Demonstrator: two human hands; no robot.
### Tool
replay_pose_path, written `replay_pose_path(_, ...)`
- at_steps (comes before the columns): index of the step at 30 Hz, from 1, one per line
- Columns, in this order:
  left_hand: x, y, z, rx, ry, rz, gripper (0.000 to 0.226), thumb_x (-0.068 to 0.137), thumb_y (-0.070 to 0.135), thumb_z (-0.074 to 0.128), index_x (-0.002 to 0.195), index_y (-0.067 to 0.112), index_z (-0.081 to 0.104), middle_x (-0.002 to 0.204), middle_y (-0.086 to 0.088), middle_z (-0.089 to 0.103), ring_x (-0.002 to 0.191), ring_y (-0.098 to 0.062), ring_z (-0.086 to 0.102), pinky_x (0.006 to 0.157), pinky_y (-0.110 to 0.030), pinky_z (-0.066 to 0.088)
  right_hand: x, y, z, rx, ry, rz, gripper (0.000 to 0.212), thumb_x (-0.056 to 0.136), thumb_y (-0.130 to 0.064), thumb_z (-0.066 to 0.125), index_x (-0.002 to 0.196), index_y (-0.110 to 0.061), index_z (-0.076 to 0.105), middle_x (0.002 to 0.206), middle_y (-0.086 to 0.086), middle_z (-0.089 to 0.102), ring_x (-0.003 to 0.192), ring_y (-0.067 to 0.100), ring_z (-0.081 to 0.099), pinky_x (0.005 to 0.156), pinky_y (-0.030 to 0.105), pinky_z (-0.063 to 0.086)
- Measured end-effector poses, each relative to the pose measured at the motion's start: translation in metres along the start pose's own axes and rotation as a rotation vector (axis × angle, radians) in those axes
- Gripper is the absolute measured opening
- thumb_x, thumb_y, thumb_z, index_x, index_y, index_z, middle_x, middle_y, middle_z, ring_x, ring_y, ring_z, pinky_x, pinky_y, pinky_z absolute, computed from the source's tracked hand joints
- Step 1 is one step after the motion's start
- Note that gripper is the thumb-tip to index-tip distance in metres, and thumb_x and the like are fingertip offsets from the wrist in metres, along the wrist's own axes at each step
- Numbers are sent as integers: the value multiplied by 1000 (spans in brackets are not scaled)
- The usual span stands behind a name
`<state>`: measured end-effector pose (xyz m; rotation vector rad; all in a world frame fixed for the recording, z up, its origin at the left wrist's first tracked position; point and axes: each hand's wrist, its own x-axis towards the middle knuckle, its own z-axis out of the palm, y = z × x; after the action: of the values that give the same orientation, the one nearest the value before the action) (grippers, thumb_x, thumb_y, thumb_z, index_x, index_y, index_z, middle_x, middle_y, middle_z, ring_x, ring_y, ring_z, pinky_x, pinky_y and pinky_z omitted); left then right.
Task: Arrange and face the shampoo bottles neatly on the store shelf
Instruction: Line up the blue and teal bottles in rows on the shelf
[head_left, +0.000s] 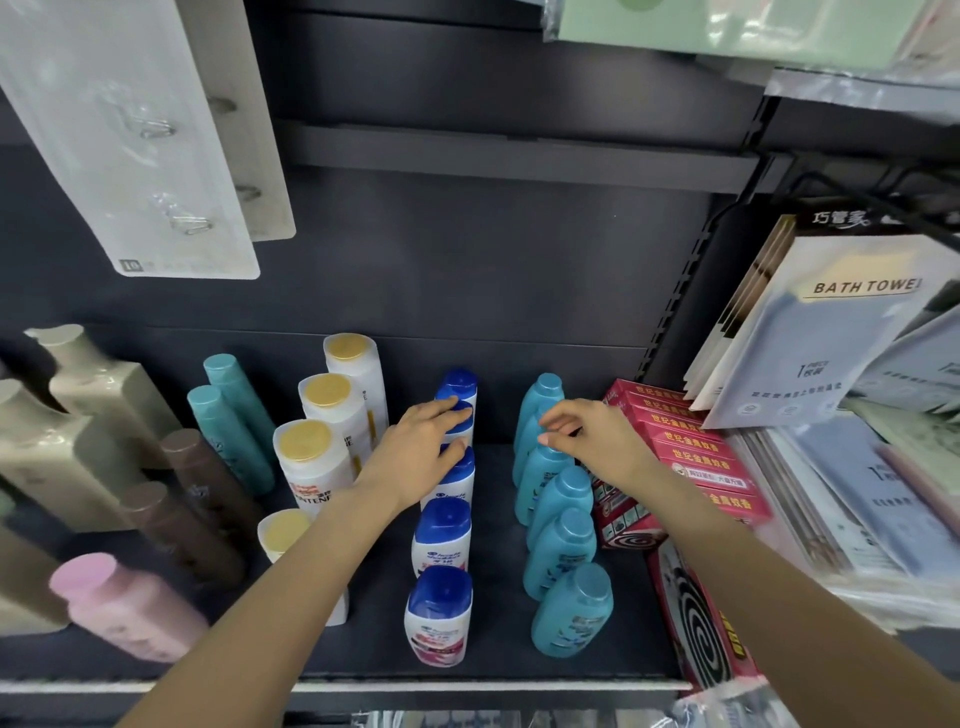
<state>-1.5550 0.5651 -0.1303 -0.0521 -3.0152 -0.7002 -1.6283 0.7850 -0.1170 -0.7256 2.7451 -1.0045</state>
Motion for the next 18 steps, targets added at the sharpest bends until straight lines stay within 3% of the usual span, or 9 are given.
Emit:
replay_pose_path(5,-1,0,2,-56,6,-14,47,97,26,46,143,22,36,153,5,28,140,-14,22,113,-28,19,0,-1,-1,12,-93,71,35,82,-25,72,115,-14,66,117,0,66,108,13,60,93,19,42)
replay_pose_path(11,-1,2,1,-92,13,-30,48,97,23,46,144,21,36,153,5,27,141,-15,21,114,-26,17,2,-1,-2,-65,-131,111,43,77,-23,76,117,-14,65,124,5,62,115,17,57,97,26,44)
replay_pose_path(18,-1,2,0,-79,8,-30,48,97,23,46,144,21,36,153,5,27,141,-14,21,114,-26,17,-4,-11,-13,-38,-84,73,37,80,-20,74,115,-12,66,117,2,65,106,12,59,90,20,43)
